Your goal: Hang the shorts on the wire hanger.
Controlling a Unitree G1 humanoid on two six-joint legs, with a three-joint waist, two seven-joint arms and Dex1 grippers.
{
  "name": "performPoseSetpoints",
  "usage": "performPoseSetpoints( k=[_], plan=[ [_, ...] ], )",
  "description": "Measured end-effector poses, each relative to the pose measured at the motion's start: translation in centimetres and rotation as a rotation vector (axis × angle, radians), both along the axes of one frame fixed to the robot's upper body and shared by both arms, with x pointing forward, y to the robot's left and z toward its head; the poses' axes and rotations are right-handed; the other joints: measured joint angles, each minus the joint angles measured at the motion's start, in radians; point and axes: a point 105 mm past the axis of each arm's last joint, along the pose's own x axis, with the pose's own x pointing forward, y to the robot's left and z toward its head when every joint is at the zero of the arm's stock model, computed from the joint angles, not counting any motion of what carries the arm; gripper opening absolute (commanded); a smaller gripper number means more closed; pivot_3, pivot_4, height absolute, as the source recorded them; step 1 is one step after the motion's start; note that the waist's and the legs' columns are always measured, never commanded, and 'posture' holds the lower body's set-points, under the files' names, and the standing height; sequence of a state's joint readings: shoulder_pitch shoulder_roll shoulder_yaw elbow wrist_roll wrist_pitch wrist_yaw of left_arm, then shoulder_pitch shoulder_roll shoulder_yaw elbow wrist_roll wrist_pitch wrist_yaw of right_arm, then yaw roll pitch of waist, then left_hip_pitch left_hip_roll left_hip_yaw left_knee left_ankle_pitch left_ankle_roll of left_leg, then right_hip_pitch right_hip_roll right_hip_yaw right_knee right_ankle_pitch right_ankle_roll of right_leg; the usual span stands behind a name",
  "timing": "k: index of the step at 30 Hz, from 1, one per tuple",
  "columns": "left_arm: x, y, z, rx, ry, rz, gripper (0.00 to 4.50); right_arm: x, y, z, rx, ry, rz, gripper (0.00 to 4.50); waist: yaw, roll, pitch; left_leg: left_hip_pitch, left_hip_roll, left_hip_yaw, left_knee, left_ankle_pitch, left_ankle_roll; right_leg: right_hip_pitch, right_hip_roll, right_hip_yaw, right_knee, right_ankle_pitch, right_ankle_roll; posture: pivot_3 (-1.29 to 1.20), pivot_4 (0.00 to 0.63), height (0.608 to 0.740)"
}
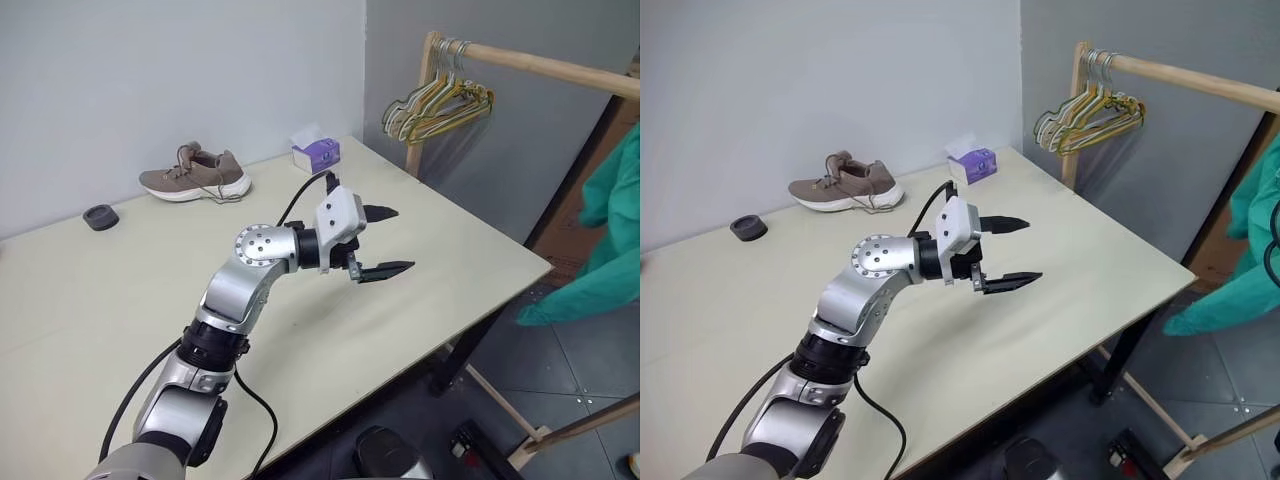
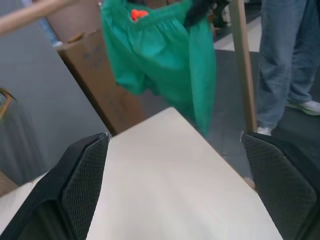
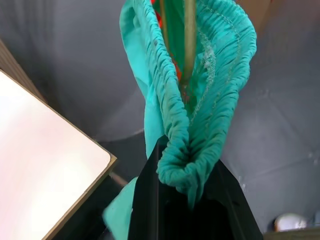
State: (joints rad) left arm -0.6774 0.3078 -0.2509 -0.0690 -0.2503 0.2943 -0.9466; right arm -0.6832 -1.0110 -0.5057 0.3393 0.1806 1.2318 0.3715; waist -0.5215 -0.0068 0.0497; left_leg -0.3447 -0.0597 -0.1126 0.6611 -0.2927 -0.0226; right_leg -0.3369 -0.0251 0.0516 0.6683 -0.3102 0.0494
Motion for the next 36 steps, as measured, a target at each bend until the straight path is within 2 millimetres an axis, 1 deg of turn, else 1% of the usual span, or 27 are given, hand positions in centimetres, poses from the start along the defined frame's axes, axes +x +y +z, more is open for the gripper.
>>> performPoseSetpoints(
  k=[4, 9, 14, 16, 17, 20, 26, 27, 28, 30, 32, 34, 36],
  plan=[
    [0.0, -0.4, 0.2, -0.002, -0.03, -0.008, 4.47, 0.4, -0.6, -1.1, 0.053, 0.063, -0.007, 0.0, -0.003, 0.005, 0.002, 0.0, 0.0, 0.003, 0.0, -0.001, 0.002, 0.001, 0.0, 0.006, -0.004, 0.002, 0.003, -0.52, 0.036, 0.74],
    [0.0, -0.9, -0.2, -0.001, -0.023, -0.015, 4.47, 0.7, -0.9, -1.1, 0.065, 0.084, -0.003, 0.0, -0.003, 0.005, 0.002, 0.001, 0.0, 0.008, 0.001, -0.003, 0.005, 0.001, 0.0, 0.014, -0.006, 0.004, 0.007, -0.52, 0.036, 0.74],
    [-0.1, -1.1, -0.2, -0.008, -0.015, -0.021, 4.47, 1.3, -0.6, -1.0, 0.074, 0.086, 0.029, 0.0, -0.003, 0.004, 0.002, 0.001, 0.0, 0.011, 0.001, -0.004, 0.007, 0.001, 0.0, 0.017, -0.008, 0.005, 0.008, -0.52, 0.037, 0.74],
    [-0.1, -1.1, -0.2, -0.008, -0.012, -0.023, 4.5, 1.3, -0.5, -1.0, 0.076, 0.08, 0.035, 0.59, -0.003, 0.004, 0.002, 0.001, 0.0, 0.012, 0.001, -0.004, 0.007, 0.001, 0.0, 0.018, -0.008, 0.005, 0.008, -0.52, 0.037, 0.74],
    [-0.2, -1.2, -0.1, -0.01, -0.006, -0.027, 4.5, 1.4, -0.5, -0.9, 0.084, 0.073, 0.037, 0.74, -0.003, 0.004, 0.002, 0.001, 0.0, 0.012, 0.001, -0.004, 0.007, 0.001, 0.0, 0.018, -0.008, 0.005, 0.009, -0.52, 0.037, 0.74],
    [-0.4, -1.4, -0.1, -0.017, 0.018, -0.036, 4.5, 1.4, -0.1, -0.6, 0.125, 0.041, 0.046, 1.78, -0.002, 0.005, 0.002, 0.001, 0.0, 0.012, 0.001, -0.004, 0.007, 0.001, 0.0, 0.018, -0.008, 0.005, 0.009, -0.51, 0.025, 0.74],
    [-0.8, -1.5, 0.0, -0.024, 0.065, -0.053, 4.5, 1.0, 0.5, 2.0, 0.148, -0.079, 0.044, 3.79, -0.001, 0.006, 0.001, 0.001, 0.0, 0.012, 0.002, -0.004, 0.007, 0.001, 0.0, 0.018, -0.007, 0.005, 0.009, -0.51, 0.014, 0.74],
    [-0.8, -1.5, 0.0, -0.024, 0.068, -0.053, 4.5, 0.8, 0.4, 2.5, 0.137, -0.104, 0.031, 4.18, 0.0, 0.006, 0.001, 0.001, 0.0, 0.012, 0.001, -0.004, 0.007, 0.001, 0.0, 0.019, -0.007, 0.005, 0.009, -0.51, 0.009, 0.74],
    [-0.8, -1.5, 0.0, -0.024, 0.07, -0.054, 4.5, 0.6, 0.2, 2.8, 0.116, -0.118, 0.019, 4.47, 0.001, 0.007, 0.001, 0.001, 0.0, 0.012, 0.002, -0.004, 0.007, 0.001, 0.0, 0.019, -0.008, 0.005, 0.009, -0.51, 0.008, 0.74],
    [-0.8, -1.3, 0.0, -0.02, 0.07, -0.05, 4.5, 0.2, 0.1, 3.4, 0.088, -0.144, 0.002, 4.47, 0.001, 0.008, 0.0, 0.001, 0.0, 0.012, 0.002, -0.004, 0.007, 0.001, -0.001, 0.019, -0.007, 0.005, 0.01, -0.51, 0.003, 0.74],
    [-0.7, -1.2, 0.0, -0.019, 0.071, -0.047, 4.5, 0.1, 0.3, 4.1, 0.019, -0.164, 0.01, 4.47, 0.001, 0.008, 0.0, 0.001, 0.0, 0.012, 0.002, -0.004, 0.007, 0.001, -0.003, 0.019, -0.007, 0.005, 0.01, -0.51, 0.0, 0.74],
    [-0.6, -1.0, -0.1, -0.013, 0.071, -0.036, 4.5, 0.4, 1.0, 4.9, -0.076, -0.193, 0.041, 4.47, -0.001, 0.009, 0.0, 0.001, 0.0, 0.012, 0.002, -0.004, 0.007, 0.001, -0.003, 0.019, -0.007, 0.005, 0.01, -0.51, 0.0, 0.74],
    [-0.3, -0.7, -0.1, -0.01, 0.073, -0.014, 4.5, 0.9, 2.3, 6.1, -0.181, -0.229, 0.09, 4.47, -0.002, 0.01, -0.001, 0.001, 0.0, 0.013, 0.001, -0.004, 0.007, 0.0, -0.003, 0.02, -0.007, 0.005, 0.01, -0.5, 0.0, 0.74]
  ],
)
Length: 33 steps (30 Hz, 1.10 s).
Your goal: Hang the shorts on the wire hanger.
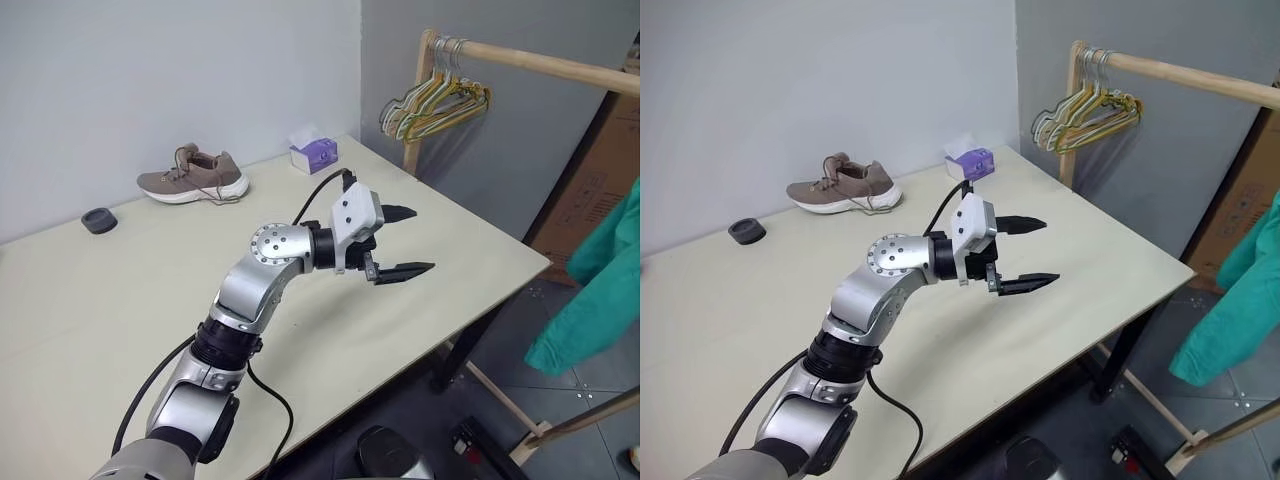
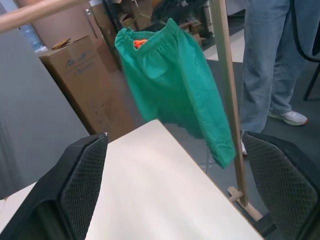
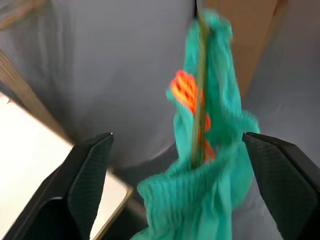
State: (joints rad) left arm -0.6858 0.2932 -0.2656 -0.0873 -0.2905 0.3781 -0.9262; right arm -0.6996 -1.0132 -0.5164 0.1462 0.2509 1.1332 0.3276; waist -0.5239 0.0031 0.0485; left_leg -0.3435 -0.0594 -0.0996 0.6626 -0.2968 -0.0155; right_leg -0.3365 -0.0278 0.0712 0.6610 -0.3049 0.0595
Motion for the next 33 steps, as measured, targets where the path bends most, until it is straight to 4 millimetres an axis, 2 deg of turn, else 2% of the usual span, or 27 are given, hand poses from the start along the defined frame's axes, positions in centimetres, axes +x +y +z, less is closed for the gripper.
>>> performPoseSetpoints(
  k=[3, 5, 8, 11, 12, 14, 16, 17, 19, 21, 24, 27, 30, 33],
  plan=[
    [0.7, 0.8, 0.2, -0.005, -0.005, 0.059, 4.5, 1.0, 2.6, 1.8, -0.168, -0.078, 0.078, 4.47, 0.002, 0.0, 0.0, 0.0, 0.0, -0.001, 0.0, 0.0, 0.0, 0.0, 0.0, 0.0, 0.0, 0.0, 0.0, -0.49, 0.0, 0.74],
    [1.5, 1.7, 0.5, -0.015, -0.013, 0.13, 4.5, 1.8, 4.7, 2.3, -0.231, -0.127, 0.148, 4.47, 0.002, 0.0, 0.0, 0.0, 0.0, -0.001, 0.0, 0.0, 0.0, 0.0, 0.0, 0.0, 0.0, 0.0, 0.001, -0.48, 0.0, 0.74],
    [3.1, 3.7, 0.6, -0.026, -0.023, 0.28, 4.5, 3.1, 8.7, 1.3, -0.277, -0.179, 0.284, 4.47, 0.007, -0.002, -0.001, 0.0, 0.0, -0.002, 0.001, 0.0, 0.0, 0.0, 0.0, -0.001, 0.001, 0.001, 0.001, -0.45, 0.0, 0.74],
    [5.5, 8.0, -0.2, -0.046, -0.012, 0.577, 4.5, 4.2, 14.0, -1.7, -0.264, -0.221, 0.466, 4.47, 0.012, -0.007, -0.003, 0.0, 0.001, -0.004, 0.001, 0.0, 0.0, -0.001, 0.0, -0.001, 0.002, 0.001, 0.001, -0.4, 0.0, 0.74],
    [6.2, 10.1, -0.8, -0.048, -0.002, 0.702, 4.5, 4.4, 16.2, -3.1, -0.24, -0.239, 0.545, 4.47, 0.017, -0.007, -0.004, 0.0, 0.002, -0.004, 0.001, 0.0, 0.0, -0.002, 0.0, -0.001, 0.003, 0.001, 0.001, -0.39, 0.0, 0.74],
    [6.7, 13.3, -2.2, -0.043, 0.032, 0.873, 4.5, 4.6, 19.0, -5.4, -0.222, -0.239, 0.646, 4.47, 0.041, -0.006, -0.004, -0.001, 0.001, -0.005, 0.001, 0.0, 0.0, -0.005, 0.0, -0.002, 0.004, 0.001, 0.001, -0.33, 0.0, 0.74],
    [6.2, 17.0, -4.5, -0.01, 0.064, 1.075, 4.5, 4.6, 22.1, -7.7, -0.192, -0.264, 0.728, 4.47, 0.065, -0.008, -0.007, -0.002, 0.001, -0.006, 0.0, 0.0, 0.0, -0.008, 0.0, -0.002, 0.005, 0.004, -0.002, -0.29, 0.0, 0.74],
    [5.3, 19.5, -6.3, 0.027, 0.085, 1.208, 4.5, 4.5, 24.1, -9.7, -0.165, -0.265, 0.776, 4.47, 0.084, -0.011, -0.01, -0.002, 0.002, -0.006, 0.0, 0.0, 0.0, -0.01, 0.001, -0.002, 0.006, 0.005, -0.003, -0.27, 0.0, 0.74],
    [3.8, 22.5, -9.0, 0.075, 0.136, 1.362, 4.5, 4.2, 26.6, -13.4, -0.133, -0.213, 0.847, 4.47, 0.129, -0.013, -0.01, -0.009, 0.0, -0.007, 0.001, 0.0, 0.0, -0.018, 0.0, -0.002, 0.01, 0.005, -0.004, -0.24, 0.0, 0.74],
    [2.6, 24.4, -10.2, 0.052, 0.177, 1.469, 4.5, 4.3, 28.1, -15.4, -0.111, -0.193, 0.888, 4.47, 0.18, -0.014, -0.01, -0.017, -0.002, -0.006, 0.003, 0.001, -0.001, -0.027, -0.002, -0.002, 0.013, 0.005, -0.004, -0.19, 0.0, 0.74],
    [0.6, 26.8, -11.8, -0.001, 0.236, 1.611, 4.5, 4.9, 30.2, -16.8, -0.04, -0.212, 0.93, 4.47, 0.26, -0.016, -0.011, -0.02, -0.002, -0.006, 0.005, 0.001, -0.002, -0.034, -0.003, -0.002, 0.015, 0.006, -0.005, -0.15, 0.0, 0.74],
    [-0.4, 27.5, -12.7, -0.034, 0.279, 1.654, 4.5, 5.6, 31.0, -17.4, -0.007, -0.214, 0.945, 4.47, 0.33, -0.016, -0.011, -0.02, -0.002, -0.008, 0.005, 0.002, -0.003, -0.036, -0.002, -0.004, 0.016, 0.007, -0.007, -0.11, 0.0, 0.74],
    [-0.4, 27.4, -12.0, -0.069, 0.263, 1.649, 4.5, 6.1, 31.5, -17.6, 0.012, -0.216, 0.962, 4.47, 0.383, -0.016, -0.011, -0.018, -0.002, -0.009, 0.005, 0.003, -0.005, -0.035, -0.002, -0.005, 0.018, 0.007, -0.008, -0.08, 0.0, 0.74],
    [-0.3, 27.2, -11.6, -0.088, 0.254, 1.627, 4.5, 6.2, 31.7, -18.1, 0.026, -0.197, 0.977, 4.47, 0.411, -0.016, -0.012, -0.018, -0.002, -0.009, 0.004, 0.004, -0.007, -0.035, -0.001, -0.005, 0.019, 0.008, -0.009, -0.05, 0.0, 0.74]
  ],
)
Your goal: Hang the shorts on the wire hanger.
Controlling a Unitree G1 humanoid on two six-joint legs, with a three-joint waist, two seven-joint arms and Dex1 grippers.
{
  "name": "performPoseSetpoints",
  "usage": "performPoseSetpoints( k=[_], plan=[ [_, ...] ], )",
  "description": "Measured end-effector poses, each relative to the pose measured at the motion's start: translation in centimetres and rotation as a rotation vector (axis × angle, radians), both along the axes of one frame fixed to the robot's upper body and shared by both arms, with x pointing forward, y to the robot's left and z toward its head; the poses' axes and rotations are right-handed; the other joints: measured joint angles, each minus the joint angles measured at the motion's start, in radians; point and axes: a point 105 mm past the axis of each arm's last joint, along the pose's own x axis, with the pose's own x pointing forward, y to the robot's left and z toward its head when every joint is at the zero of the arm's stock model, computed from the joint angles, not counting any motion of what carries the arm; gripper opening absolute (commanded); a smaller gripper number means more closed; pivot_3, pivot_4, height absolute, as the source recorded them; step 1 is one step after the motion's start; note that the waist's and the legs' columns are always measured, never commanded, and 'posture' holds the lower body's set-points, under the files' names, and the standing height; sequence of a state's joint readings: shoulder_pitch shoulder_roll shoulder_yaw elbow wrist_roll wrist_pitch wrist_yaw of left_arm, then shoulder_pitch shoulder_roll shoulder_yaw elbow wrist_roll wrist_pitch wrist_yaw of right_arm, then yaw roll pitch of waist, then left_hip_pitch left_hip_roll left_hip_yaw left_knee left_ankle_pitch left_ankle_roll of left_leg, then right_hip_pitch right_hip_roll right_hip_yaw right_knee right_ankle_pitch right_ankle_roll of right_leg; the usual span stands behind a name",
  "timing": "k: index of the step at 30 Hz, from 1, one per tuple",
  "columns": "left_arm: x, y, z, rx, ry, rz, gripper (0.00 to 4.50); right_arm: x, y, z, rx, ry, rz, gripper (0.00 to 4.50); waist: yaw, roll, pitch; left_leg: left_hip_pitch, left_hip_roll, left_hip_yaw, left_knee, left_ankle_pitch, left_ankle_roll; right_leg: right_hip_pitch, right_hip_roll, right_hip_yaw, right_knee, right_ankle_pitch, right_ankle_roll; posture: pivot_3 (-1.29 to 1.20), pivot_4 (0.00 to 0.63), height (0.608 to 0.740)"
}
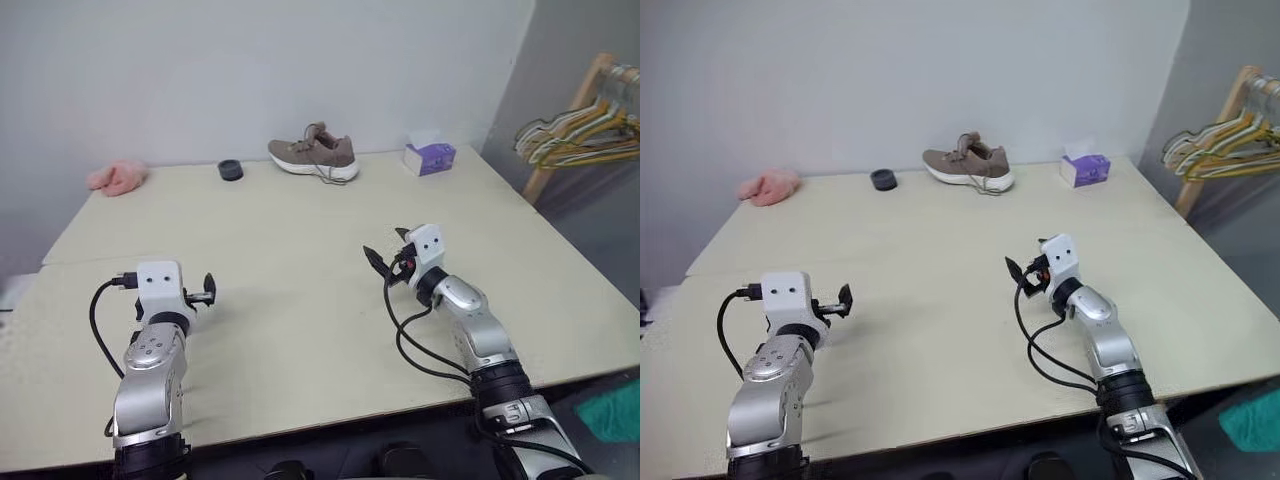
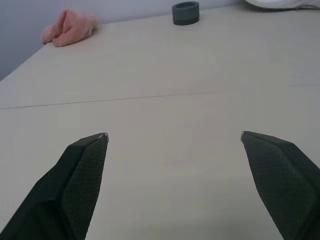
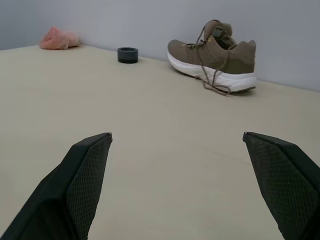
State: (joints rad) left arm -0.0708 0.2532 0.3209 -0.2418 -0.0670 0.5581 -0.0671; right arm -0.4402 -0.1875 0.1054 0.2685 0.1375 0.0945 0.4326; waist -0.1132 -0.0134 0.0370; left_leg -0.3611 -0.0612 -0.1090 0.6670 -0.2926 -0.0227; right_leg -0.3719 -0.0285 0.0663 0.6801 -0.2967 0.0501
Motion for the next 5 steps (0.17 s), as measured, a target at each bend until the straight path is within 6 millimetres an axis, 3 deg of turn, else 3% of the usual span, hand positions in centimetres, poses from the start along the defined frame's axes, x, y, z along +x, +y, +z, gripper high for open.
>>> performPoseSetpoints(
  k=[5],
  plan=[
    [0.17, 0.23, 0.79, 0.028, -0.02, -0.028, 4.5, -0.02, -0.01, -0.53, -0.003, 0.024, 0.018, 4.47, 0.027, 0.0, 0.0, 0.0, 0.001, 0.0, -0.001, 0.001, -0.002, 0.0, 0.002, 0.0, 0.0, 0.001, -0.002, -0.03, 0.0, 0.74]
  ],
)
